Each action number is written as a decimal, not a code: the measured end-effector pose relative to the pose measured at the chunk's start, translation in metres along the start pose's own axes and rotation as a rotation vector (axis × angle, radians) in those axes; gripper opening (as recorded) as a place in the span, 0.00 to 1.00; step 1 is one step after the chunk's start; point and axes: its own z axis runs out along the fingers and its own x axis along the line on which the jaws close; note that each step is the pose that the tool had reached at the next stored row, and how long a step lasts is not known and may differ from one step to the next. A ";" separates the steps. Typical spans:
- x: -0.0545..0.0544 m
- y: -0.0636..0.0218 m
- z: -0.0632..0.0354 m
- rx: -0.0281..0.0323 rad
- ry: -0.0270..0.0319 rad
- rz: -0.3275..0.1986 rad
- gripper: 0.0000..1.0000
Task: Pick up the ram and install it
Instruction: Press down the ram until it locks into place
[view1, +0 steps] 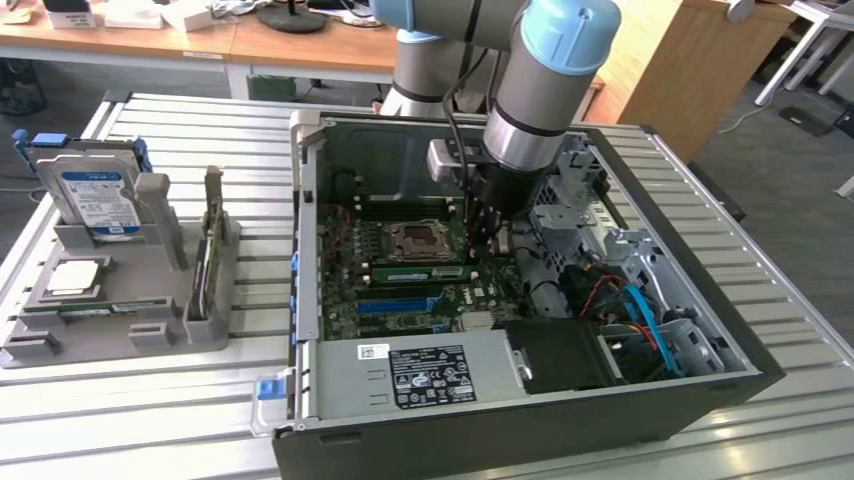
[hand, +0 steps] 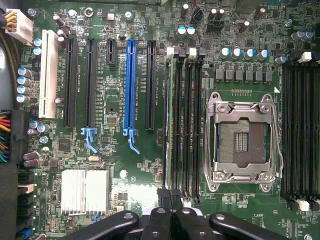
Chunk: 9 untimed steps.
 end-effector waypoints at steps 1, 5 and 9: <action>0.000 0.0000 0.0002 0.0000 -0.0002 0.000 0.11; -0.001 -0.0001 0.0011 0.0000 -0.0006 0.000 0.11; -0.001 -0.0001 0.0013 0.0000 -0.0006 0.000 0.11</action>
